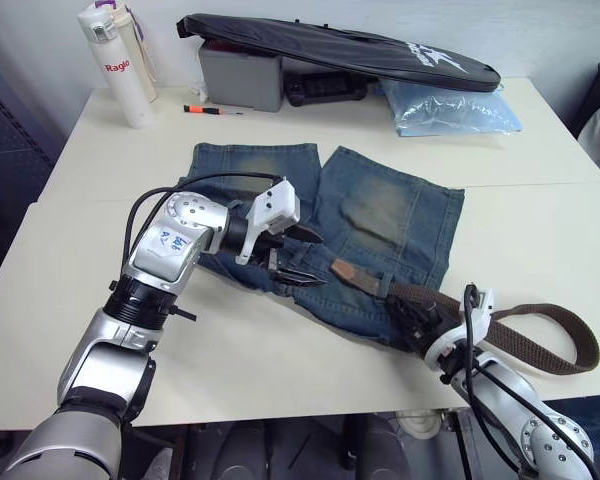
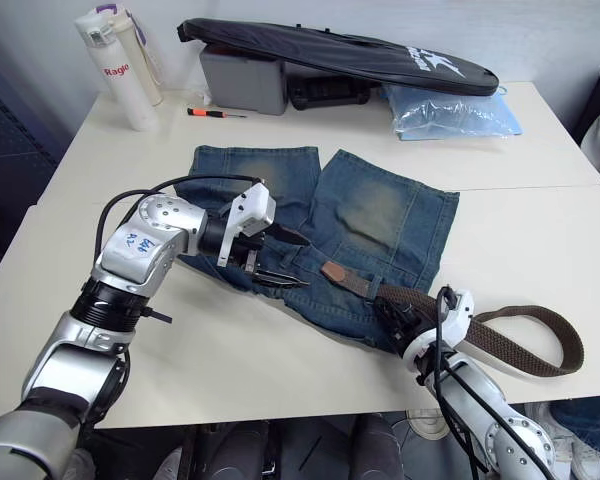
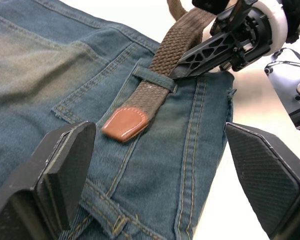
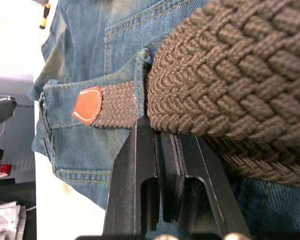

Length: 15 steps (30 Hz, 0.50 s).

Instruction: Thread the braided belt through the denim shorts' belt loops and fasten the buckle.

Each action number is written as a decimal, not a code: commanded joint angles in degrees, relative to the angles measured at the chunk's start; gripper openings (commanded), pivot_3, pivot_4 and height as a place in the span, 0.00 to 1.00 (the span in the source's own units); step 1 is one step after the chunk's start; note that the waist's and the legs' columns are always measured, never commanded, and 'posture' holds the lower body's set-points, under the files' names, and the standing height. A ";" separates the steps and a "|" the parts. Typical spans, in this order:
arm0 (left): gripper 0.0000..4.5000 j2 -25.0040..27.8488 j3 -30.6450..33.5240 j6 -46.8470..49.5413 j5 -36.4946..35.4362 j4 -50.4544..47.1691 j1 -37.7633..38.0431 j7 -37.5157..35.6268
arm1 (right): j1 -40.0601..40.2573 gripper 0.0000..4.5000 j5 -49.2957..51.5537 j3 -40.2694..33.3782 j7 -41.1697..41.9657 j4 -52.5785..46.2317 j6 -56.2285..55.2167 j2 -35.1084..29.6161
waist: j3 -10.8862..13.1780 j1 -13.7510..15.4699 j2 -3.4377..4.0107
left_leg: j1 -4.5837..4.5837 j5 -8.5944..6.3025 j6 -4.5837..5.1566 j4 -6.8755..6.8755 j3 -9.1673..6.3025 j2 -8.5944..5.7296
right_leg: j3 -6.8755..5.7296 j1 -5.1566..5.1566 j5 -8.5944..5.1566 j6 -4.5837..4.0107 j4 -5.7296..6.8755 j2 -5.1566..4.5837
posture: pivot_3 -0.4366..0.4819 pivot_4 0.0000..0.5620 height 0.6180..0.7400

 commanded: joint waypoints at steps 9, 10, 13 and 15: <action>1.00 -0.77 0.34 -1.37 -0.02 -0.39 -0.73 -0.15 | 5.59 0.59 9.36 -5.95 5.22 -10.11 4.42 -11.60 | 0.00 0.18 -0.01 | 0.00 -0.01 0.01 0.01 0.02 0.00 | 0.01 0.00 0.01 0.01 -0.01 0.01 | 0.48 0.27 1.00; 1.00 -0.84 0.28 -1.52 0.05 -0.25 -0.80 -0.25 | 6.20 0.72 9.39 -5.98 5.47 -10.97 4.84 -12.79 | 0.00 0.18 -0.01 | 0.00 -0.01 0.01 0.01 0.02 0.00 | 0.02 0.00 0.01 0.01 -0.01 0.01 | 0.48 0.27 1.00; 1.00 -0.93 0.24 -1.91 0.25 0.37 -1.12 -0.62 | 7.87 0.98 5.64 -6.58 9.26 -14.72 7.67 -18.56 | 0.01 0.20 -0.02 | -0.02 -0.01 0.02 0.01 0.02 0.00 | 0.01 0.00 0.01 0.01 -0.03 0.01 | 0.48 0.27 1.00; 1.00 -0.61 0.30 -2.18 0.37 0.87 -1.45 -1.09 | 7.57 0.98 -0.67 -7.16 15.03 -18.59 10.34 -24.34 | 0.01 0.24 -0.02 | -0.02 -0.02 0.03 0.03 0.05 0.00 | 0.03 0.00 0.02 0.02 -0.04 0.00 | 0.48 0.27 1.00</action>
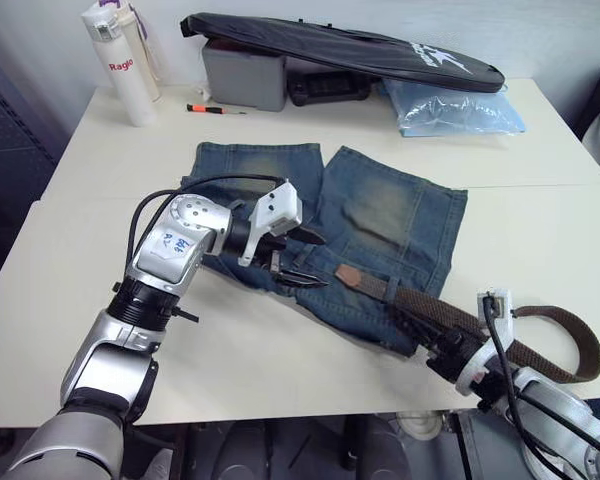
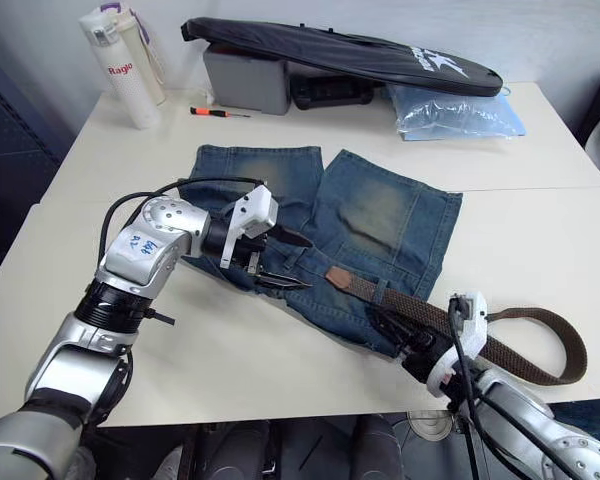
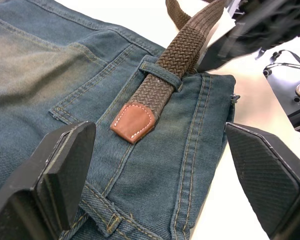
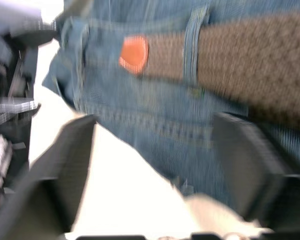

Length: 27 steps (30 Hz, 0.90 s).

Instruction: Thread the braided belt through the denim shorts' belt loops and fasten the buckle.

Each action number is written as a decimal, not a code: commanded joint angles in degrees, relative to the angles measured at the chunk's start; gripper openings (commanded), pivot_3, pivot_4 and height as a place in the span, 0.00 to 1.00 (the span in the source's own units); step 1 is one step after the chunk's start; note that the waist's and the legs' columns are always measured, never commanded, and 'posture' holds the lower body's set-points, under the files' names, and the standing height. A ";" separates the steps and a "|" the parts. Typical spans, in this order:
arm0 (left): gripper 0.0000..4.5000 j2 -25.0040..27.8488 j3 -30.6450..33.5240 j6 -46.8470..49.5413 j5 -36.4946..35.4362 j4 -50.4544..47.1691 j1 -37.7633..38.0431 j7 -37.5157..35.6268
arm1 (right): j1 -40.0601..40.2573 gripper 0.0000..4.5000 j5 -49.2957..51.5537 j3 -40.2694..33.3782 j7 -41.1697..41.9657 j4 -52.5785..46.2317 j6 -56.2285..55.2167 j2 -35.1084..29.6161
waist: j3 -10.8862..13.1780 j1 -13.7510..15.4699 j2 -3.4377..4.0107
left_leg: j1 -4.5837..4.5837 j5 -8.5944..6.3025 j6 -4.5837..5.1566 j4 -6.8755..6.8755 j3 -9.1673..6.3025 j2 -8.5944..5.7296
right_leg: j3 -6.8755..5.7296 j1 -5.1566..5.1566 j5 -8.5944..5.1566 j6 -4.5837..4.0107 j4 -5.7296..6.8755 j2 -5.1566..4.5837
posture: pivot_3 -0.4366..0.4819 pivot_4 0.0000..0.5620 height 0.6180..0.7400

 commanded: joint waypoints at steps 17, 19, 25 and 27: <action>1.00 7.25 2.89 0.42 -1.70 -2.82 -1.11 -6.71 | -23.90 0.85 -63.69 29.03 32.67 -1.06 6.60 -20.01 | 0.09 -0.08 -0.27 | -0.14 -0.03 0.01 0.11 0.01 0.00 | -0.01 -0.06 0.05 0.01 -0.09 0.02 | 0.48 0.27 1.00; 1.00 7.76 3.28 1.03 -1.94 -3.97 -0.31 -6.21 | -24.74 0.63 -69.33 30.72 34.69 0.83 4.92 -21.35 | 0.07 -0.09 -0.29 | -0.09 -0.03 0.01 0.11 0.02 0.00 | 0.00 -0.04 0.05 0.01 -0.07 0.02 | 0.48 0.27 1.00; 1.00 8.06 3.88 2.06 -2.07 -6.29 1.53 -4.71 | -24.57 0.05 -83.99 29.41 47.00 9.87 -11.60 -29.19 | 0.05 0.09 -0.33 | -0.10 -0.02 0.00 0.13 0.02 -0.01 | 0.03 -0.01 0.07 0.03 -0.07 0.02 | 0.48 0.27 1.00; 1.00 7.84 3.76 2.20 -2.09 -6.57 1.66 -4.31 | -24.94 0.02 -87.05 28.46 50.84 13.37 -17.76 -30.99 | 0.05 0.15 -0.34 | -0.10 -0.02 0.00 0.14 0.02 -0.03 | 0.06 0.01 0.08 0.06 -0.10 0.02 | 0.48 0.27 1.00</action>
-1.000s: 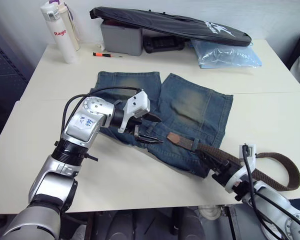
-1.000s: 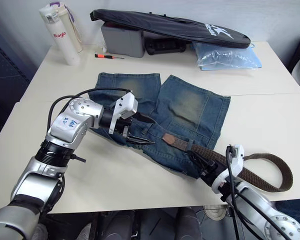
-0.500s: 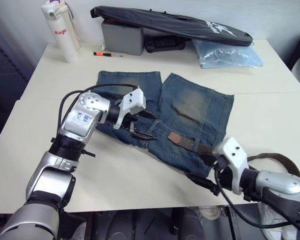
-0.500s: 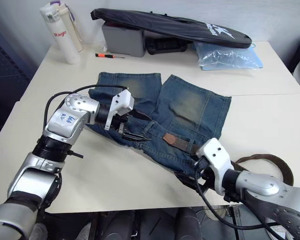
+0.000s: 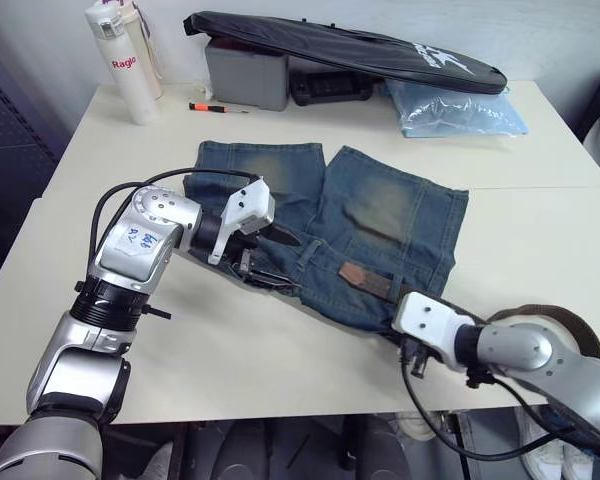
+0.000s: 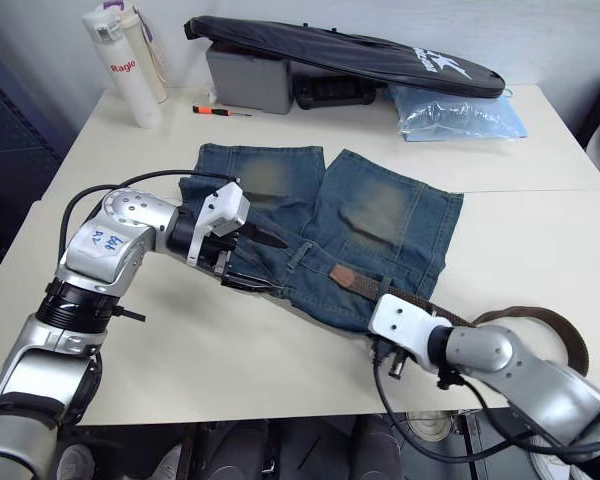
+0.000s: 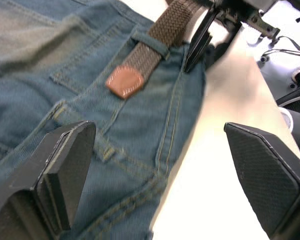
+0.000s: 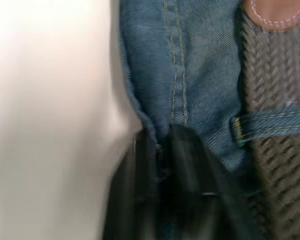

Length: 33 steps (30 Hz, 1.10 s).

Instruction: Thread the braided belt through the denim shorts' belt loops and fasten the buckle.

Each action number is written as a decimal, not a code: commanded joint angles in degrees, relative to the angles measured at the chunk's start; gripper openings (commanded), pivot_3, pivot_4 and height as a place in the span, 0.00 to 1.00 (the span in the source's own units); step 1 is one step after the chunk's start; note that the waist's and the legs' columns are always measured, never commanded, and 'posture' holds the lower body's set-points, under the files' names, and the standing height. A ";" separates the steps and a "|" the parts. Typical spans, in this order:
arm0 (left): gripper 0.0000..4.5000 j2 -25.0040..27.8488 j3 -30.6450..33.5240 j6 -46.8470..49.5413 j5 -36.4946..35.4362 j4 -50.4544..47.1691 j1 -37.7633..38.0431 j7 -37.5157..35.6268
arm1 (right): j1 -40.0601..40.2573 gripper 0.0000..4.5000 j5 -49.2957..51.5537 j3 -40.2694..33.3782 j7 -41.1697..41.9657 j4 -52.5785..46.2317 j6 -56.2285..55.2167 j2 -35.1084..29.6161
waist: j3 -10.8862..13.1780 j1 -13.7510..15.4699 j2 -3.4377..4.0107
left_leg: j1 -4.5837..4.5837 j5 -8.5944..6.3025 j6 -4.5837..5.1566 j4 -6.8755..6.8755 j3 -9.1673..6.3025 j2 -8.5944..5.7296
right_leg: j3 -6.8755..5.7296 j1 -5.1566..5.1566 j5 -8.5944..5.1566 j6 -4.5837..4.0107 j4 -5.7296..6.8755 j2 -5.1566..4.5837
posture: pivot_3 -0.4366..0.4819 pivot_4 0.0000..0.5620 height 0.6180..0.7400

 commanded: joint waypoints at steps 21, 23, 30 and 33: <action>1.00 -5.31 -2.05 -3.96 0.28 3.53 -2.96 -1.57 | 8.54 0.46 -10.15 -21.34 28.68 19.87 -29.73 -7.15 | -0.01 0.06 -0.03 | 0.00 0.02 -0.04 0.02 0.02 0.00 | -0.02 0.03 0.02 0.03 -0.03 0.01 | 0.48 0.27 1.00; 1.00 -5.75 -2.20 -4.75 0.51 4.88 -3.81 -1.75 | 11.19 0.67 -7.59 -26.35 30.53 16.18 -25.26 -7.21 | -0.01 -0.02 -0.03 | 0.01 0.02 -0.04 0.03 0.02 0.00 | -0.01 0.02 0.03 0.02 -0.03 0.02 | 0.48 0.27 1.00; 1.00 -5.77 -2.19 -5.88 0.66 6.07 -4.53 -2.17 | 11.66 0.98 2.61 -37.53 26.61 1.54 -4.23 -2.23 | 0.00 -0.12 -0.04 | 0.04 0.02 -0.04 0.02 0.01 0.01 | 0.00 0.03 0.03 0.01 -0.01 0.02 | 0.48 0.27 1.00; 1.00 -5.34 -1.92 -5.27 0.43 5.05 -4.01 -1.82 | 6.84 0.98 -0.93 -32.59 21.29 0.22 -2.24 -0.07 | 0.00 -0.16 -0.04 | 0.03 0.02 -0.04 0.05 0.01 0.01 | 0.02 0.03 0.04 0.00 -0.02 0.02 | 0.48 0.27 1.00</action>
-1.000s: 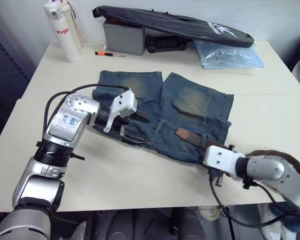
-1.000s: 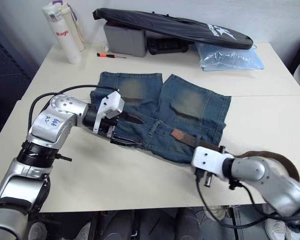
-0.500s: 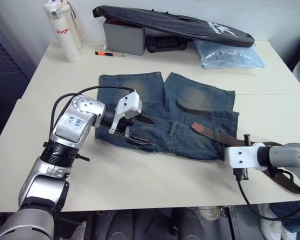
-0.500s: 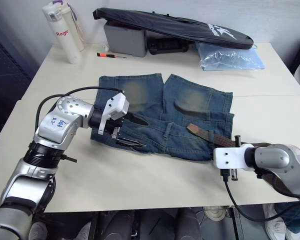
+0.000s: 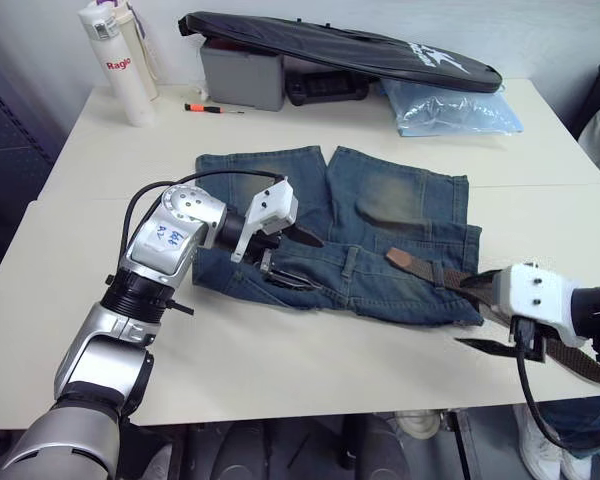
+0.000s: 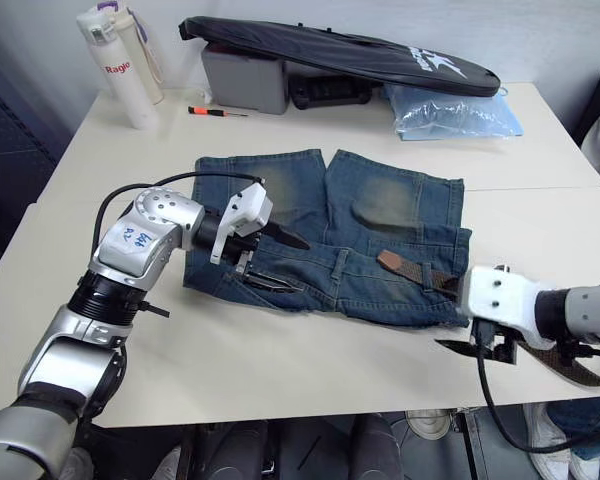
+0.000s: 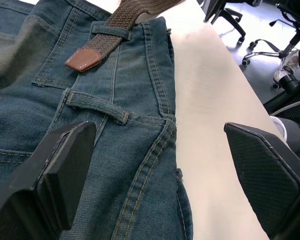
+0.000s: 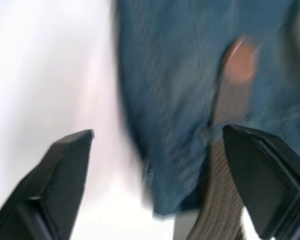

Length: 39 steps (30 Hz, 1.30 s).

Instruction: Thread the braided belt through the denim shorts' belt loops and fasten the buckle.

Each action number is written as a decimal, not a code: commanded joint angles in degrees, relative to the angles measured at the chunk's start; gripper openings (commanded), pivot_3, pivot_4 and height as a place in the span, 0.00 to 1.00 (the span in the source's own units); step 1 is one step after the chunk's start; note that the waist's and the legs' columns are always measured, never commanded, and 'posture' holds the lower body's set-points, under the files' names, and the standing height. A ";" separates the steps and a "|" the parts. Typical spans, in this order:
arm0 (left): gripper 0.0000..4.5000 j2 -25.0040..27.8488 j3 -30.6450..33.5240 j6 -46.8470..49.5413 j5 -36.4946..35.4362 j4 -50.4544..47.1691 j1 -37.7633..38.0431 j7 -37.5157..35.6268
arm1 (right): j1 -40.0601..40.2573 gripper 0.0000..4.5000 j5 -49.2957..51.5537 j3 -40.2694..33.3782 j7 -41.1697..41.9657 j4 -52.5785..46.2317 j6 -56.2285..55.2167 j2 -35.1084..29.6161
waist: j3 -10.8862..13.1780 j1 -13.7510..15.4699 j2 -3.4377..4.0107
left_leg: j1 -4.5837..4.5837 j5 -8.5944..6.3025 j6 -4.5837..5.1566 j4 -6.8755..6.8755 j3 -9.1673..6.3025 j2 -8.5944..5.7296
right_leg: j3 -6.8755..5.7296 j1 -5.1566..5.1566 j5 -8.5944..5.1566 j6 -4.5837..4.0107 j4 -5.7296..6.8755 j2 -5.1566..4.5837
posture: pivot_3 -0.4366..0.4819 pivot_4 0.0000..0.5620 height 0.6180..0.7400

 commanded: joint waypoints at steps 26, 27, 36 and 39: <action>1.00 -5.27 2.93 -2.95 1.25 0.32 -2.22 9.96 | -14.92 0.98 -1.02 12.95 -13.39 -6.00 28.80 13.23 | 0.00 0.29 0.00 | -0.04 0.00 0.00 0.00 0.00 -0.01 | -0.01 -0.03 0.00 0.00 0.05 0.01 | 0.48 0.27 1.00; 1.00 -6.10 2.70 -4.31 1.68 1.79 -3.07 10.00 | -14.35 0.98 -0.72 12.33 -13.17 -6.49 29.08 12.64 | 0.00 0.37 -0.01 | -0.05 0.00 0.00 0.01 0.01 -0.01 | -0.01 -0.02 0.01 0.00 0.04 0.00 | 0.48 0.27 1.00; 1.00 -18.81 -2.79 -28.46 11.89 30.18 -16.45 11.24 | -4.33 0.98 3.87 -0.37 -12.70 -14.53 36.26 11.56 | 0.00 0.41 -0.03 | -0.06 -0.01 0.02 0.02 0.02 -0.01 | -0.01 -0.02 0.02 0.00 -0.01 0.01 | 0.48 0.27 1.00; 1.00 -23.20 -4.58 -36.06 16.87 40.92 -21.73 15.15 | -2.02 0.98 4.77 -3.19 -14.46 -17.81 38.64 13.27 | 0.05 0.41 -0.11 | -0.08 -0.02 0.03 0.02 0.02 -0.02 | -0.03 -0.03 0.04 -0.01 -0.06 0.01 | 0.48 0.27 1.00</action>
